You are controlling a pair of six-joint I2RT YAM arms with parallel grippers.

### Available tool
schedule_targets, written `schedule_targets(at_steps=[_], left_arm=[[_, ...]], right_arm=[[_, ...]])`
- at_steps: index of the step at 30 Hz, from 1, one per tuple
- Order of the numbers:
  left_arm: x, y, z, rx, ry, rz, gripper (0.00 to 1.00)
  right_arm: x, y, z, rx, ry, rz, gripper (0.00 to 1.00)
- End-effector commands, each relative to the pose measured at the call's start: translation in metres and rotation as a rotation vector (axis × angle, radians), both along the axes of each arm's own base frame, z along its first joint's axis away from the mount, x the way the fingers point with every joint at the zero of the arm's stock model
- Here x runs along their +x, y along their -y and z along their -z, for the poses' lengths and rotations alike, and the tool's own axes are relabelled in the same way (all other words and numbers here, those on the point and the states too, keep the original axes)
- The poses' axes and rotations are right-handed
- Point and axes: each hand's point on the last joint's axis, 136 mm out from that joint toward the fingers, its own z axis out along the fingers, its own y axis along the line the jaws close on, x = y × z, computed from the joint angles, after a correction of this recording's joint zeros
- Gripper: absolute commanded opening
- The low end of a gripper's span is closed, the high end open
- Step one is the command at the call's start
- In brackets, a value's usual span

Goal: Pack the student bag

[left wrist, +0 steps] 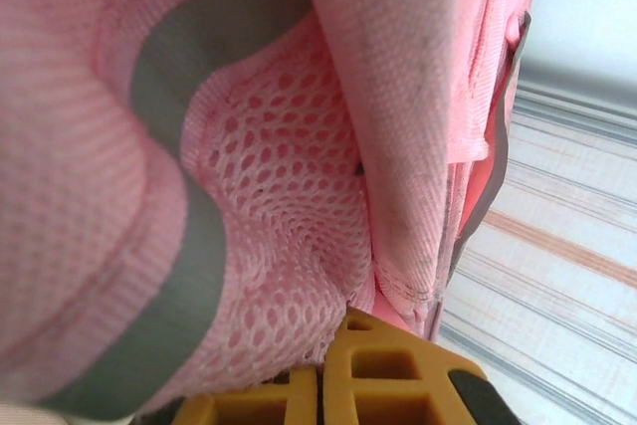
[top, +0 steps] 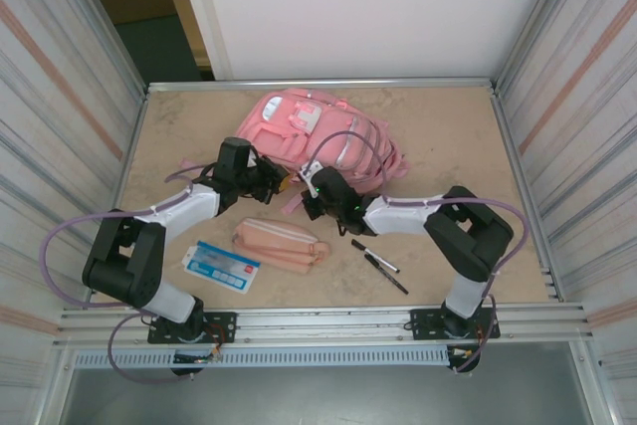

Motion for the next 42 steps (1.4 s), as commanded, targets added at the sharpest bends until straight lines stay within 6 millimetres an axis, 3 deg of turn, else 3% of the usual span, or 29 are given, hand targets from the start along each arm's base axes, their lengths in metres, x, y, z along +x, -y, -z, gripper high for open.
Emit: schedule_targets(at_steps=[1, 10, 16, 20, 25, 28, 33, 36, 39, 42], left_arm=[[0.011, -0.017, -0.002, 0.062, 0.055, -0.019, 0.00], [0.026, -0.061, 0.016, 0.200, 0.062, -0.070, 0.00], [0.060, -0.093, 0.018, 0.285, 0.105, -0.020, 0.00], [0.089, -0.103, 0.019, 0.345, 0.135, 0.021, 0.04], [0.125, -0.109, 0.011, 0.376, 0.144, 0.051, 0.23], [0.114, -0.114, 0.000, 0.381, 0.154, 0.037, 0.38], [0.044, -0.113, 0.008, 0.432, 0.103, 0.052, 0.48], [0.014, -0.091, 0.019, 0.427, 0.087, 0.087, 0.52], [0.007, -0.057, 0.018, 0.359, 0.105, 0.123, 0.54], [0.008, -0.039, 0.019, 0.389, 0.126, 0.129, 0.55]], right_arm=[[-0.006, 0.017, -0.016, 0.102, -0.069, 0.018, 0.00], [-0.024, 0.060, -0.009, 0.139, -0.175, 0.048, 0.00], [-0.026, 0.093, 0.003, 0.178, -0.304, 0.077, 0.00], [-0.032, 0.082, 0.007, 0.164, -0.347, 0.018, 0.00], [-0.030, 0.041, 0.003, 0.155, -0.359, -0.051, 0.00], [-0.023, 0.013, -0.009, 0.203, -0.372, -0.081, 0.00], [-0.016, -0.020, -0.021, 0.242, -0.380, -0.121, 0.00], [-0.023, -0.037, -0.016, 0.241, -0.404, -0.177, 0.00], [-0.031, -0.049, -0.012, 0.238, -0.417, -0.221, 0.00], [-0.038, -0.058, -0.012, 0.245, -0.421, -0.250, 0.00]])
